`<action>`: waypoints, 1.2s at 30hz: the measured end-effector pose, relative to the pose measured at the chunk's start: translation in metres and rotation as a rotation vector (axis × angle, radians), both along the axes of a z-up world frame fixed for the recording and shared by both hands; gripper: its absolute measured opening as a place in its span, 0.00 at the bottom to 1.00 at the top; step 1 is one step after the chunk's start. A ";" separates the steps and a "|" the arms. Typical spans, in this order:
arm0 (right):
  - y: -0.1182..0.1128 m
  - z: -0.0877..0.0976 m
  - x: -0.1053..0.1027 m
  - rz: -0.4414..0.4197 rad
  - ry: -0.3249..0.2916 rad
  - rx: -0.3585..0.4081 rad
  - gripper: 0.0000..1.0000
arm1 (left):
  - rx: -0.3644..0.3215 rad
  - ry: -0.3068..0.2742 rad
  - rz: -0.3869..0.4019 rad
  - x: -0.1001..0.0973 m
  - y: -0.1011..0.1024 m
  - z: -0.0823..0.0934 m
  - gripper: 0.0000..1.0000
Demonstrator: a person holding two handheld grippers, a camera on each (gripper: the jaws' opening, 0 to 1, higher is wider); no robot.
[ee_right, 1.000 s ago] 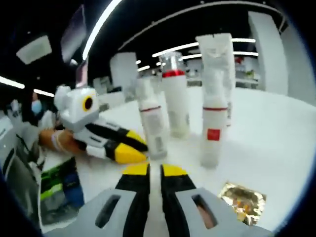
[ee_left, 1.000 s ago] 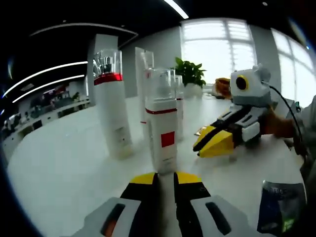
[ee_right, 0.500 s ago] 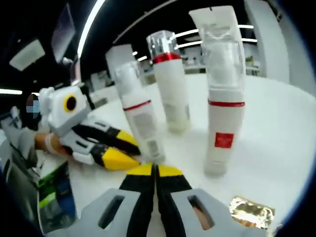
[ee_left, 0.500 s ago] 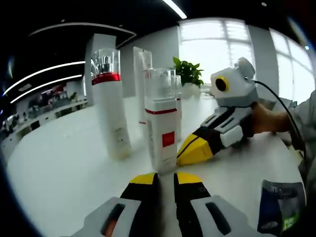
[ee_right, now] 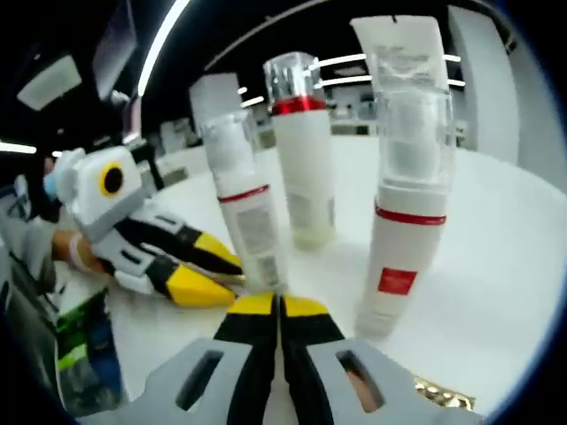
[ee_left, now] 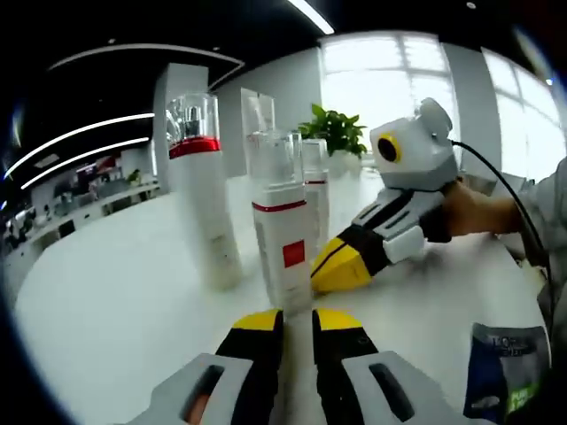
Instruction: Arrange the skincare products in the storage area until every visible bottle or jar stands upright without overlapping.
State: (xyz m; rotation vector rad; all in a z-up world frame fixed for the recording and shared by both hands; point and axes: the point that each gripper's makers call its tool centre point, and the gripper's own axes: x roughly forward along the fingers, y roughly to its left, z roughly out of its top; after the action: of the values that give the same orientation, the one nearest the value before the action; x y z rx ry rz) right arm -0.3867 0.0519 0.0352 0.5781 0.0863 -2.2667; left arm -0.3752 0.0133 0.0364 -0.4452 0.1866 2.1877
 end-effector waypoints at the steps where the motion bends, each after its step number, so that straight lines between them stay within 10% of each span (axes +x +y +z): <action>1: 0.000 0.001 -0.001 -0.002 0.001 -0.003 0.00 | 0.009 -0.002 0.004 -0.003 -0.001 0.002 0.14; 36: 0.006 0.012 -0.002 0.015 0.051 0.044 0.00 | -0.002 -0.035 -0.024 0.002 -0.008 0.000 0.16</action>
State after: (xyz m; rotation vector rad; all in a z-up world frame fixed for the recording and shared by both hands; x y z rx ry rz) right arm -0.3884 0.0581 0.0473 0.5411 0.1654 -2.2699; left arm -0.3735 0.0058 0.0363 -0.4796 0.1745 2.1548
